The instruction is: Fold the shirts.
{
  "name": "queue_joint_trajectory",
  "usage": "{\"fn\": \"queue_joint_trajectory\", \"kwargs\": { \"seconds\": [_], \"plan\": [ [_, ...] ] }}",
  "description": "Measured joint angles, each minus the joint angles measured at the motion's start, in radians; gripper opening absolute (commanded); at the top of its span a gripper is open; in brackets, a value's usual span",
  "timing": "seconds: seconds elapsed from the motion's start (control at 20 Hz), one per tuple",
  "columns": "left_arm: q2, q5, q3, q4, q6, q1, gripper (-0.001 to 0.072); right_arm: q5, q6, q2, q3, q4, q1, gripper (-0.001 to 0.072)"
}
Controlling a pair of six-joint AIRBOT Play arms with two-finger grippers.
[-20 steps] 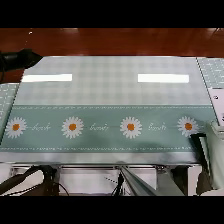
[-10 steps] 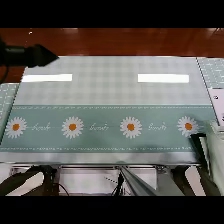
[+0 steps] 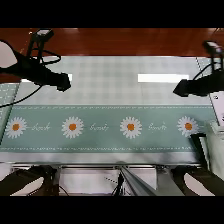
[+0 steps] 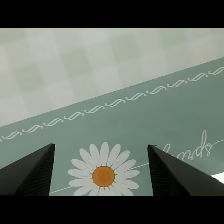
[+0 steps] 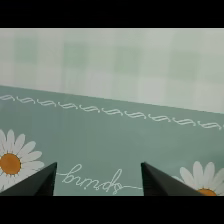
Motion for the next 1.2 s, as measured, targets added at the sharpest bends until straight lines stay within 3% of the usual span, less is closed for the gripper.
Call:
{"fn": "queue_joint_trajectory", "kwargs": {
  "seconds": [0.05,0.9,1.2],
  "plan": [
    [0.000,0.001,0.000,0.017,-0.012,-0.010,0.0720,0.000,0.005,-0.016,0.000,-0.012,0.027,0.0597],
    [-0.013,0.003,0.000,0.074,-0.058,-0.039,0.0720,0.019,0.021,-0.062,0.000,-0.051,0.103,0.0600],
    [-0.014,0.003,0.000,0.077,-0.023,-0.039,0.0720,0.019,0.021,-0.062,0.000,-0.051,0.103,0.0600]
  ]
}}
